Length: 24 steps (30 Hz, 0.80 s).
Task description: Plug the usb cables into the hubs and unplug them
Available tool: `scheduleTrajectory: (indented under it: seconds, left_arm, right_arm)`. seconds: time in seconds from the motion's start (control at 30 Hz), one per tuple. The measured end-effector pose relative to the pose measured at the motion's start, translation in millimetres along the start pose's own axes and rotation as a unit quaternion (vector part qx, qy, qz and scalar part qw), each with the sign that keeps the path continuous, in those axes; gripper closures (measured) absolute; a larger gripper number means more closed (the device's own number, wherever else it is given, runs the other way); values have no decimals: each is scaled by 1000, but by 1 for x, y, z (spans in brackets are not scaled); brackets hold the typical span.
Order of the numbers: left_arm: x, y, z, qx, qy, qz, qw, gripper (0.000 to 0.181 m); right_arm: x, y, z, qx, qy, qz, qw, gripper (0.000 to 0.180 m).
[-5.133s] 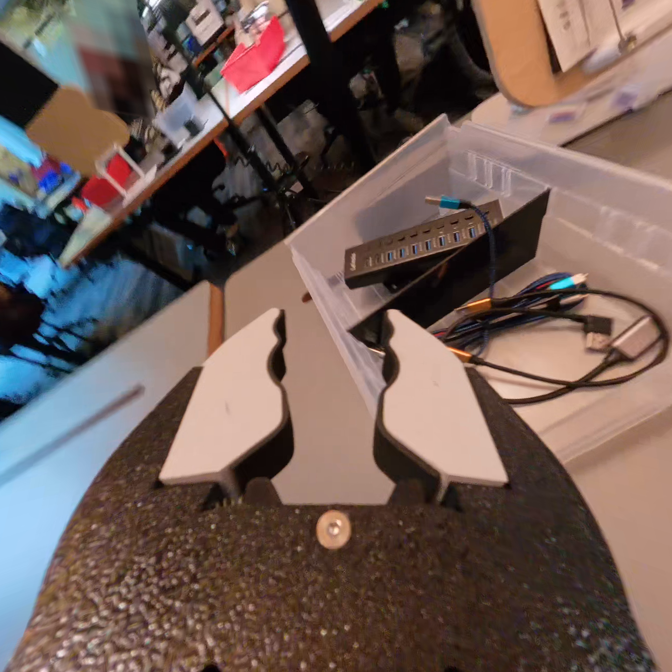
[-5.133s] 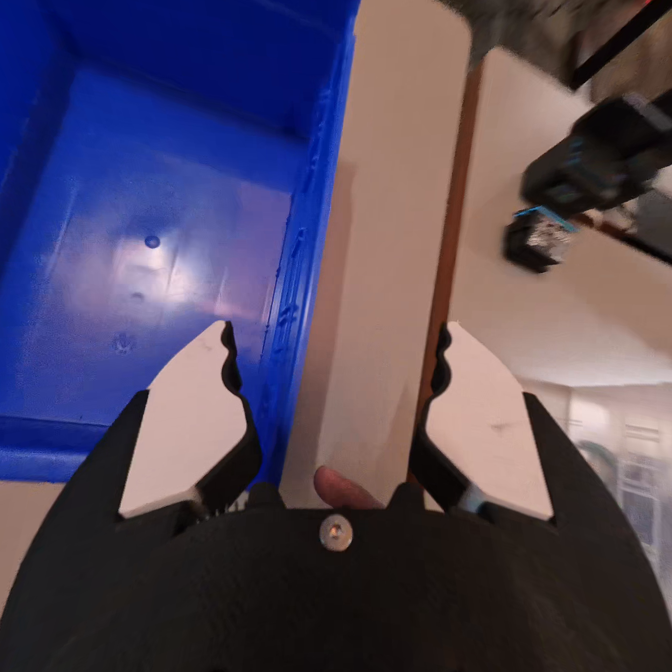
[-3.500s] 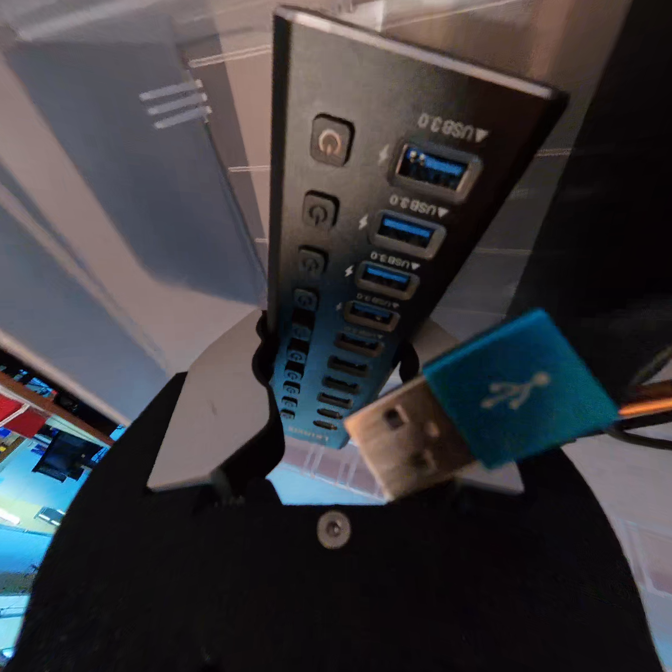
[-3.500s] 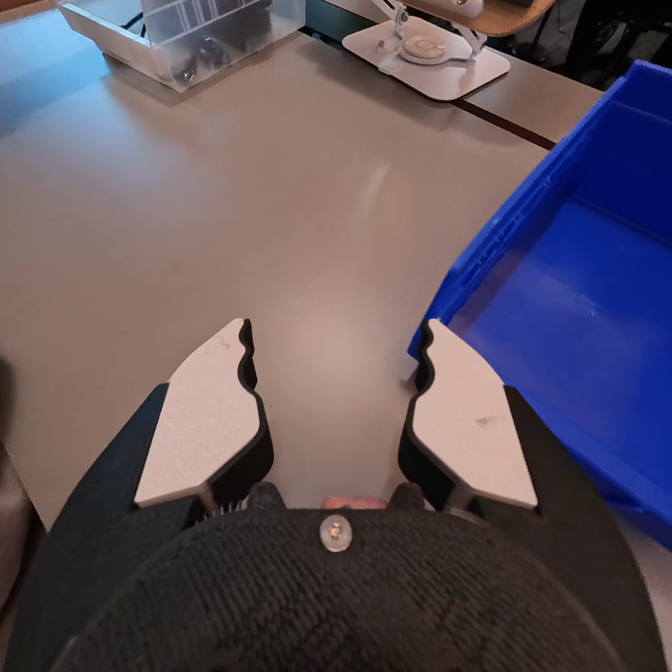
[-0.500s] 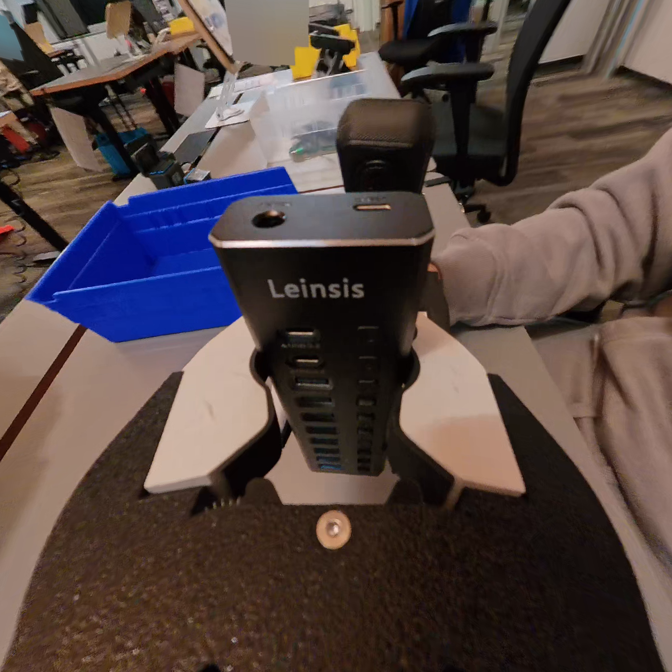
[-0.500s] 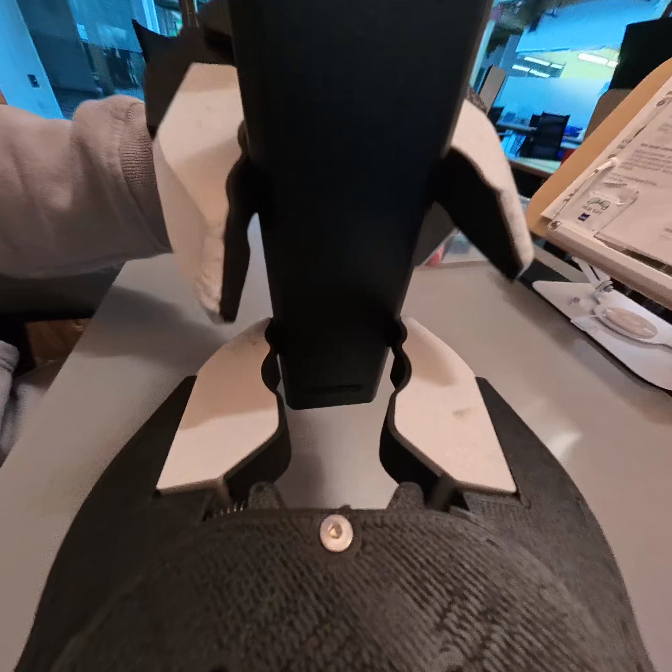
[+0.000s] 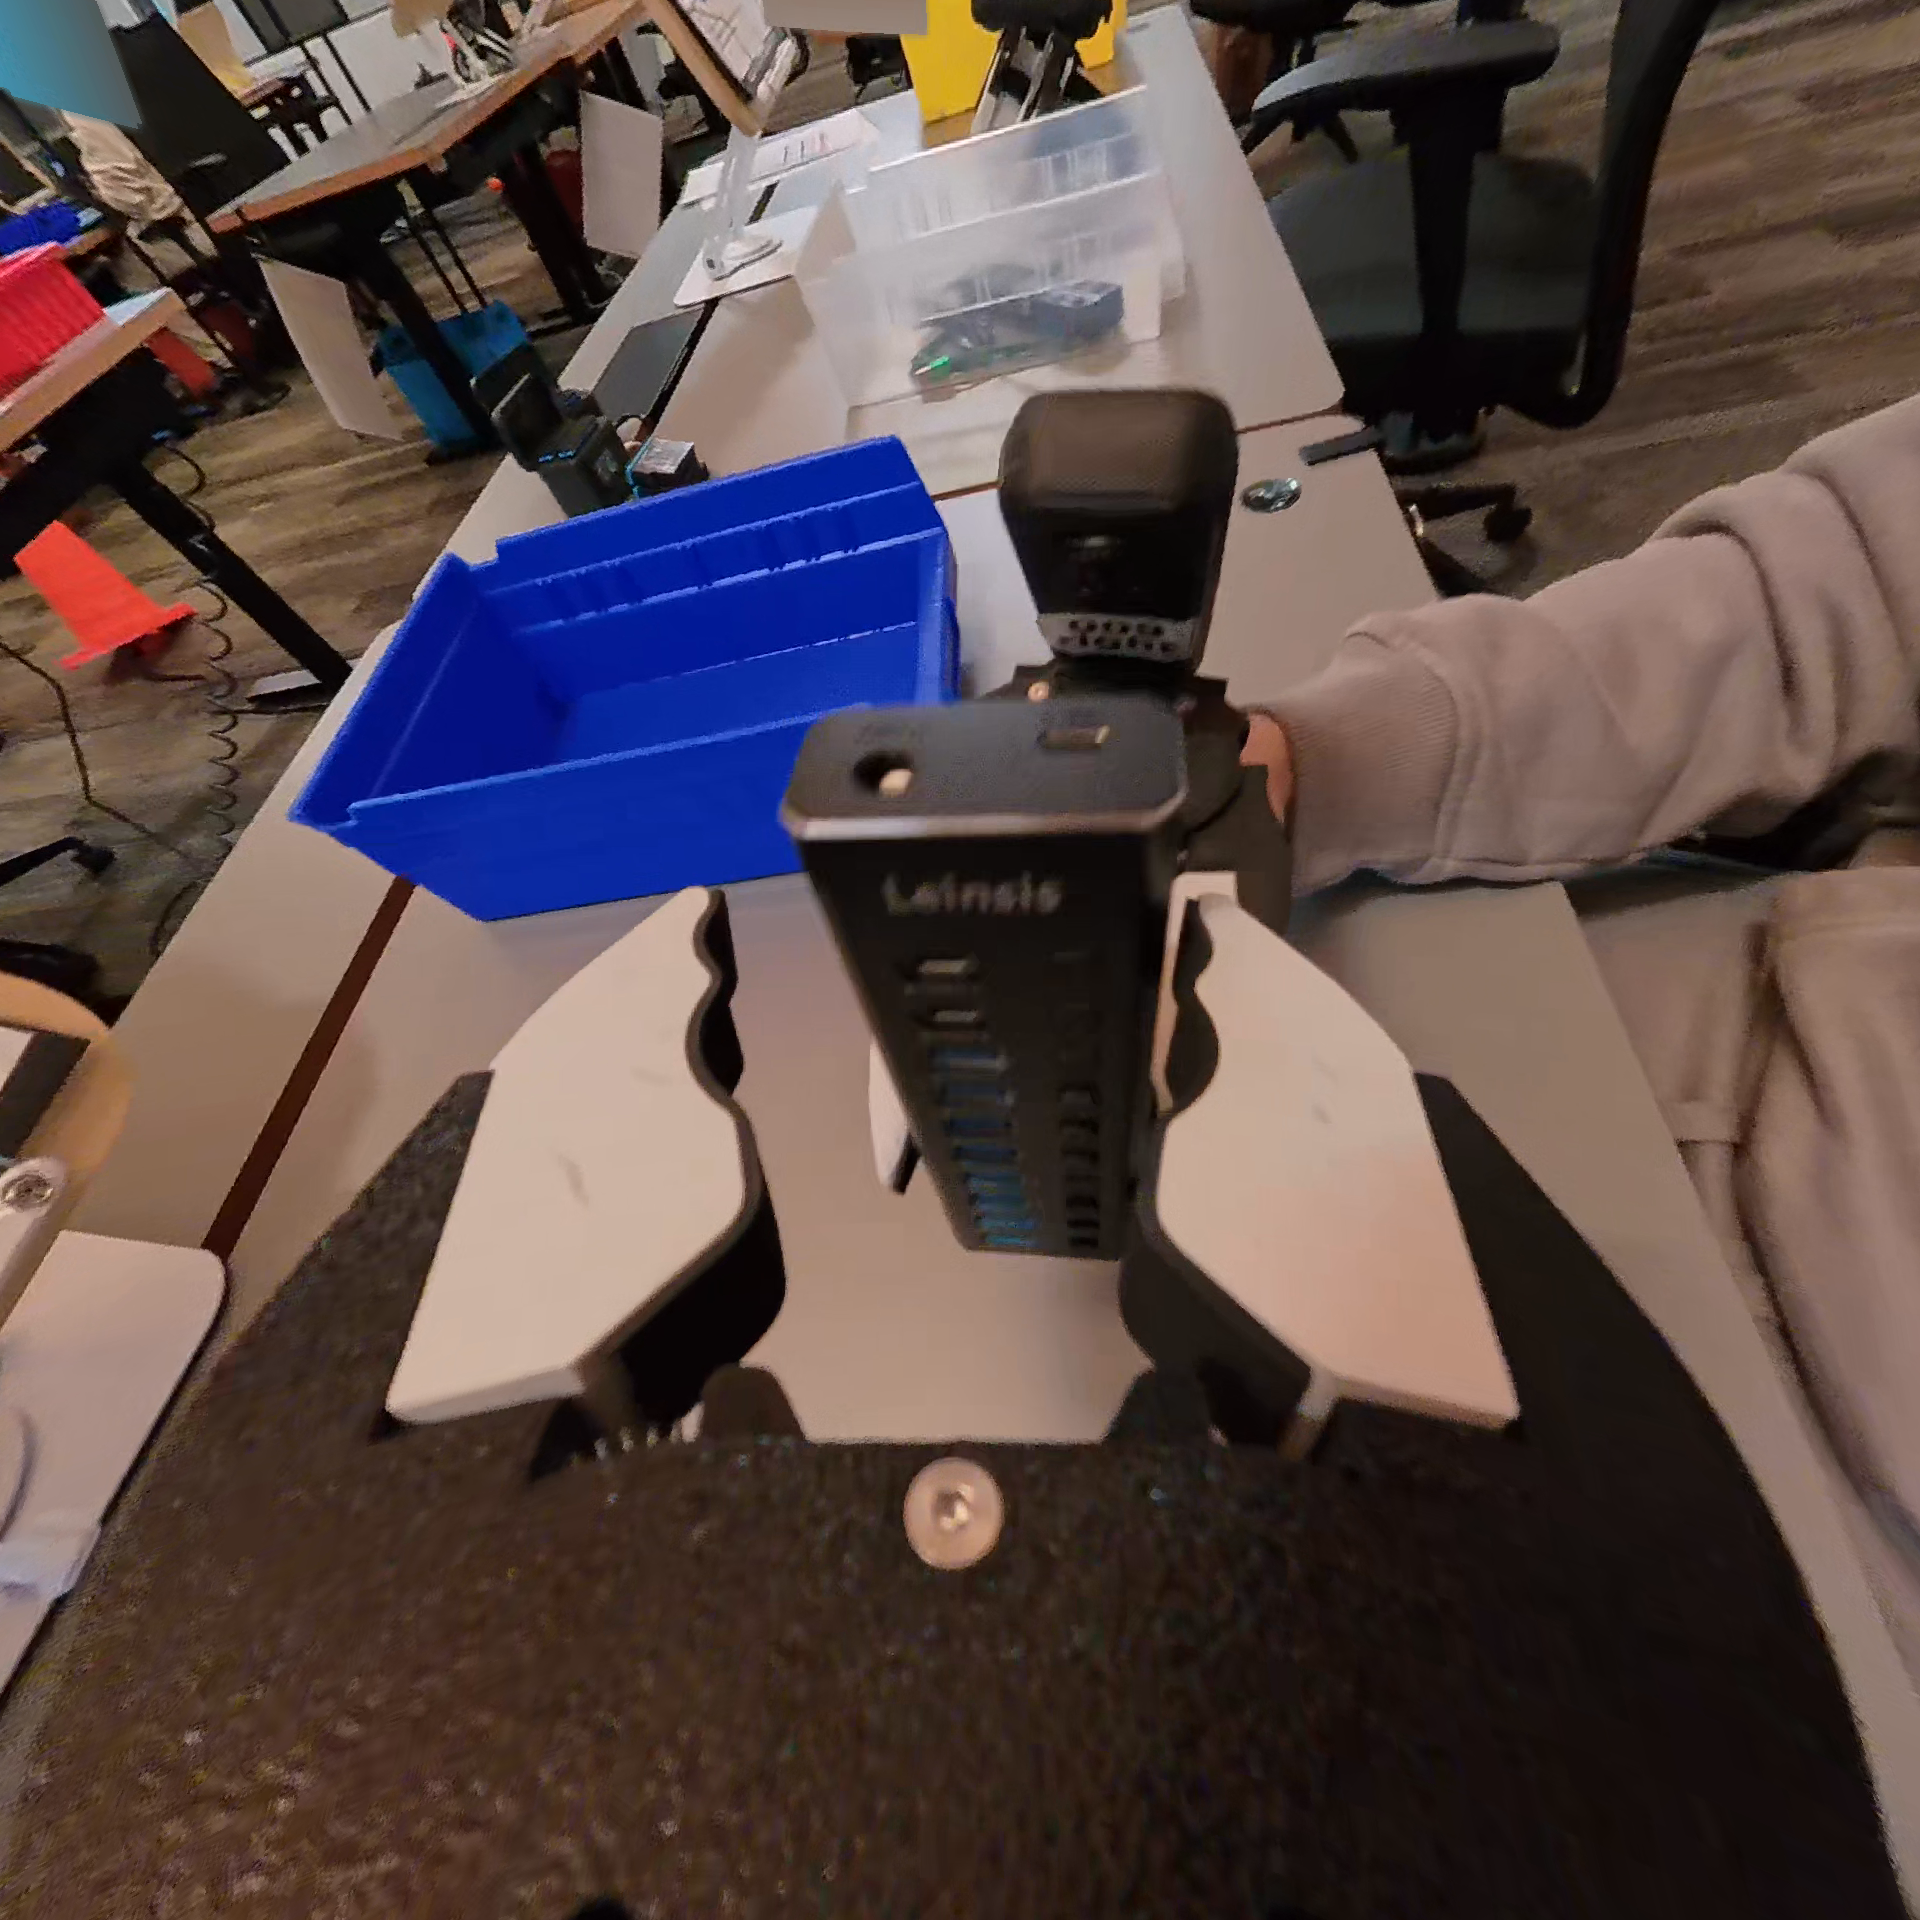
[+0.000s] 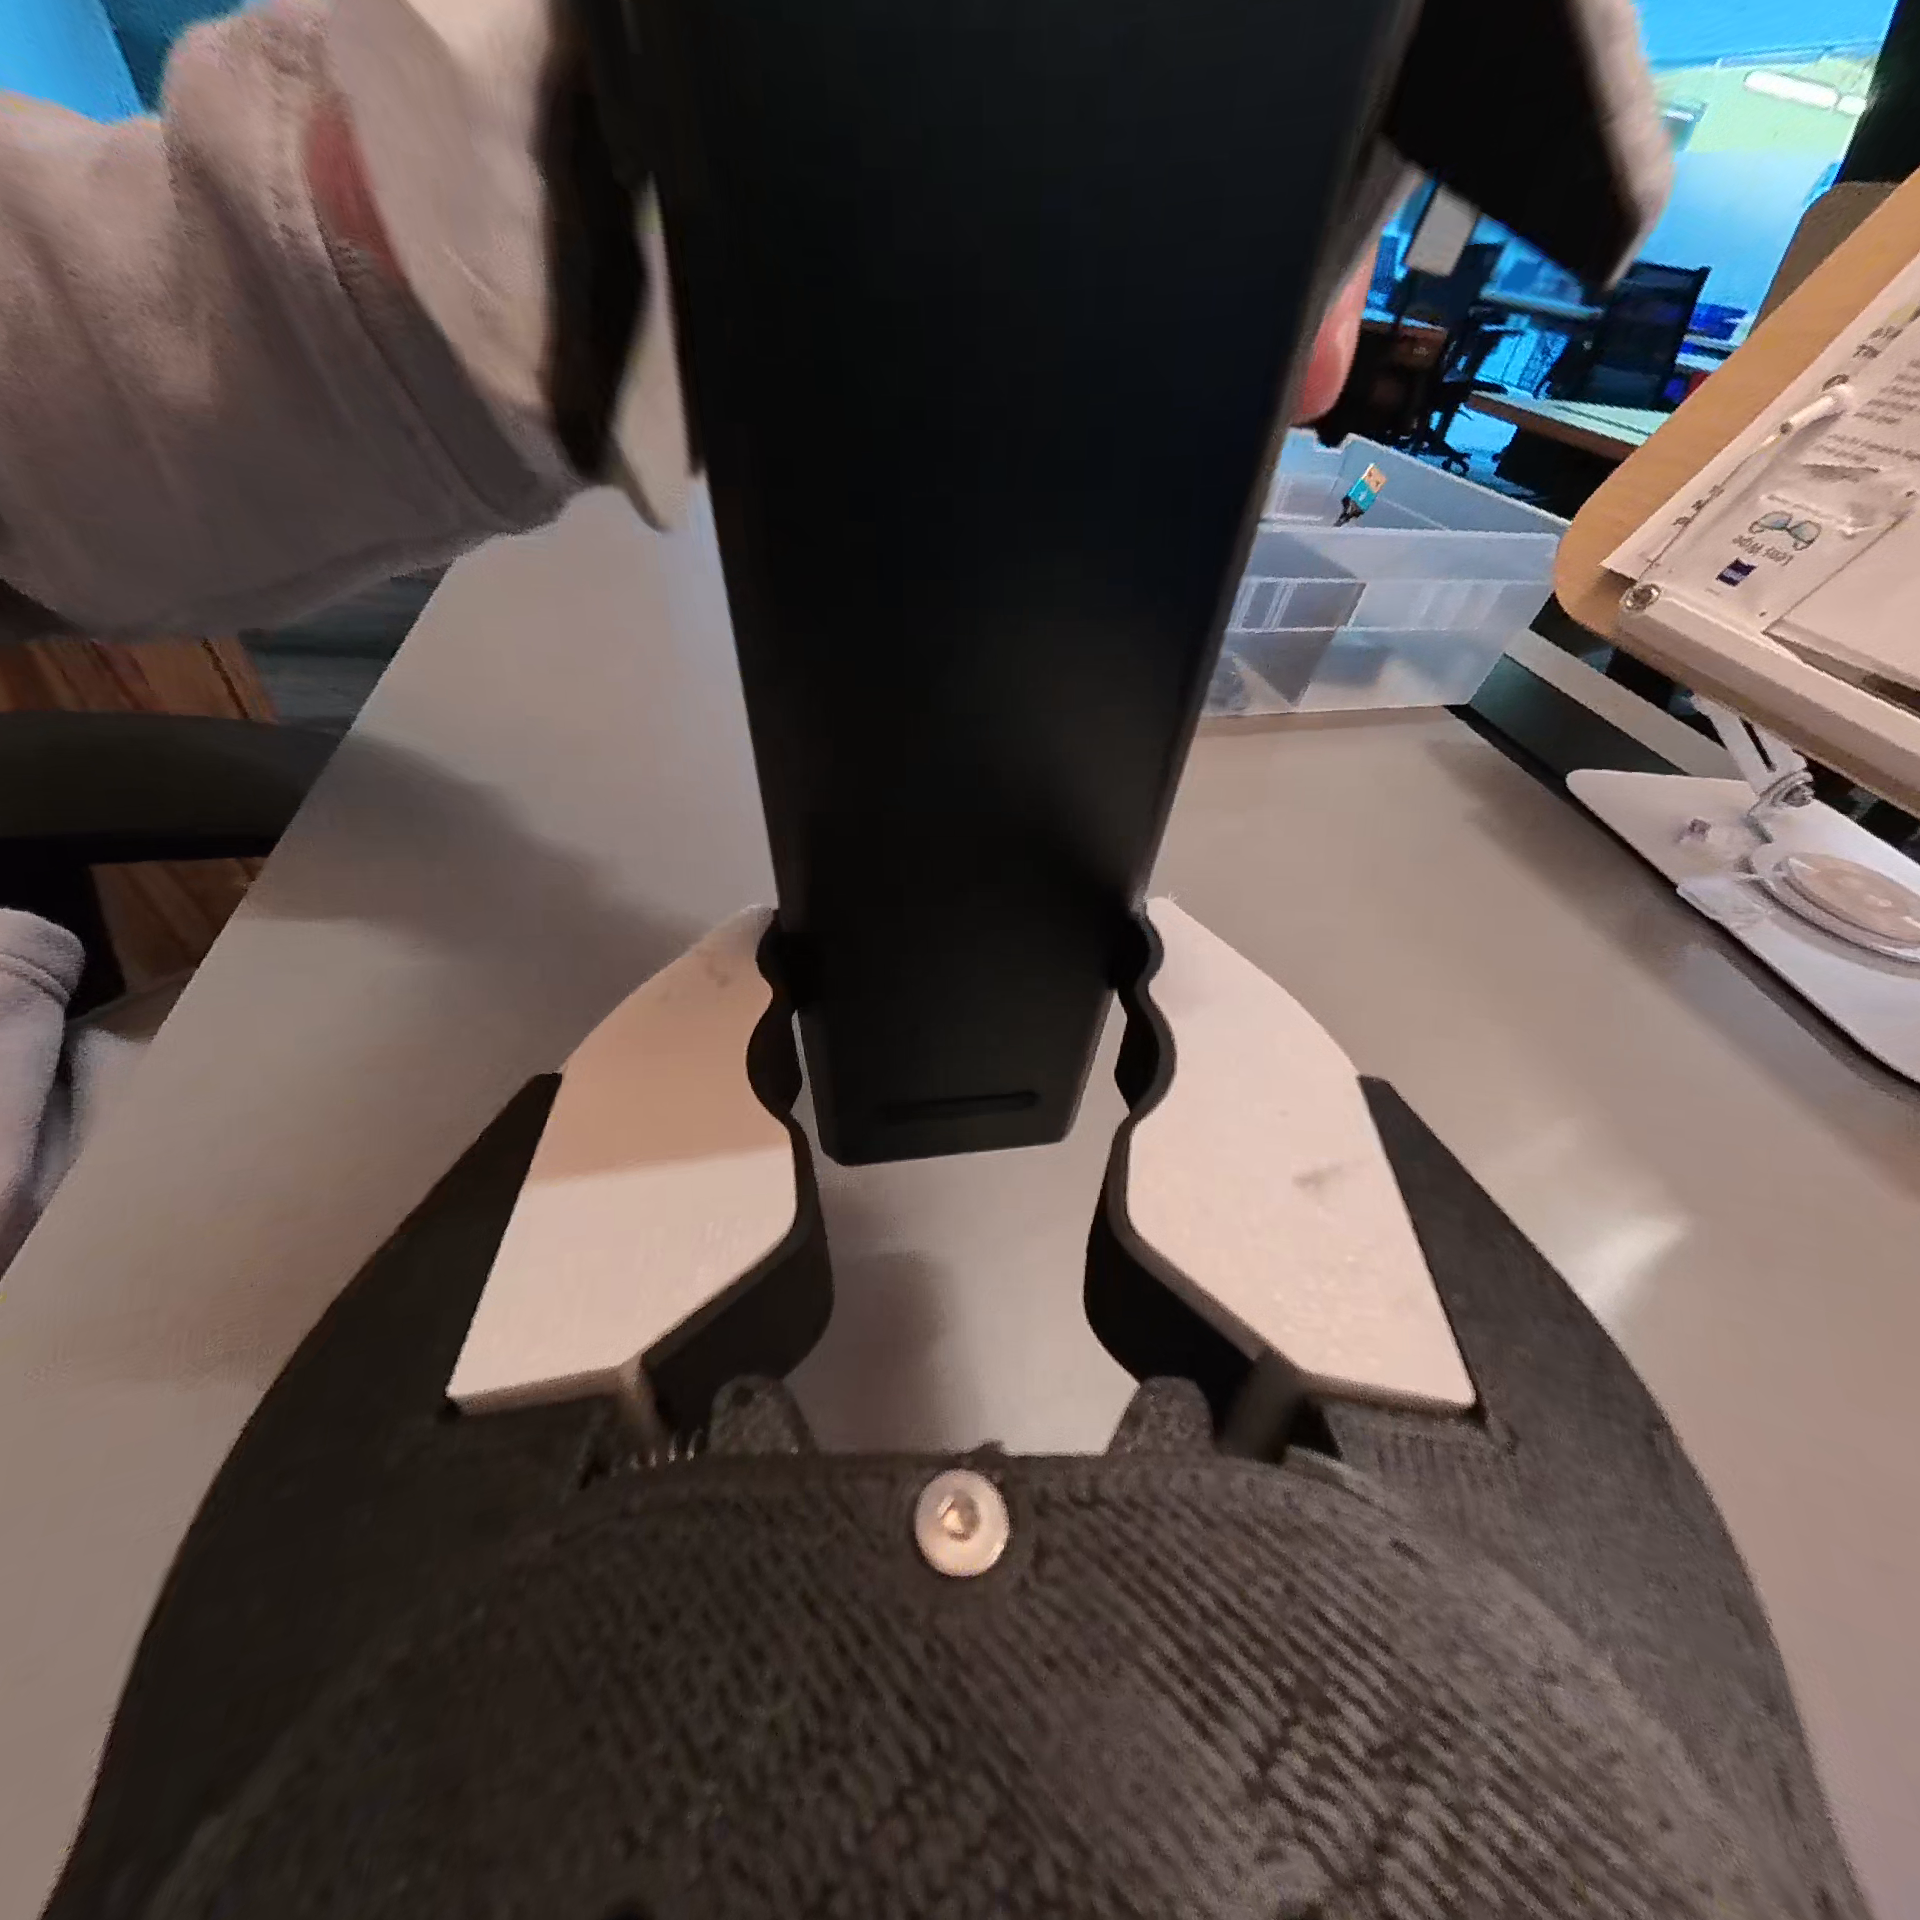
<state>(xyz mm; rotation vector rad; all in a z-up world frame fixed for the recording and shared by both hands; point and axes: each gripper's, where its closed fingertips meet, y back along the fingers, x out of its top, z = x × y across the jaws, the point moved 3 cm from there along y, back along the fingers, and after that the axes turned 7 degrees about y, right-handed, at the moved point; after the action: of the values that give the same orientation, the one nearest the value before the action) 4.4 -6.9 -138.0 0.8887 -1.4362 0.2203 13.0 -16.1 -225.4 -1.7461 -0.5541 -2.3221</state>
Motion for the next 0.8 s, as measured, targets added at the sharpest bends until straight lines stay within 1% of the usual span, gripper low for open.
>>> scheduleTrajectory:
  seconds: [0.07, 0.13, 0.23, 0.33, 0.4, 0.47, 0.53, 0.6, 0.7, 0.8]
  left_arm:
    - [7, -1, 4, -6, 6, 11, 1000, 100]
    - [3, -5, 6, -13, 4, -14, 1000, 109]
    - [-3, -7, 7, -6, 3, -49, 999, 113]
    - [-1, -10, 10, -5, 13, -37, 999, 114]
    - [3, -10, 13, -19, 15, -26, 999, 115]
    - [10, -9, 16, -32, 17, -11, 999, 115]
    - [15, -11, 19, -47, 9, 5, 999, 115]
    - [18, -15, 19, -48, 13, 11, 999, 115]
    - [16, -22, 19, -56, 0, -4, 998, 115]
    - [11, -30, 22, -69, -9, -20, 997, 115]
  right_arm:
    - [-3, -1, -2, 4, 10, -10, 1000, 119]
    - [-4, -2, -2, 1, 14, -18, 1000, 119]
    - [-9, -3, -2, -3, 18, -26, 999, 119]
    - [-6, -4, -4, 0, 12, -9, 1000, 119]
    - [1, -4, -7, 13, -15, 22, 1000, 118]
    - [8, -3, -4, 9, -43, 49, 998, 101]
    - [13, -2, -2, 2, -50, 61, 997, 88]
    - [15, -4, -5, 8, -42, 61, 997, 90]
    - [17, -6, -8, 8, -37, 63, 997, 95]
    - [21, -4, -6, 7, -52, 74, 996, 103]
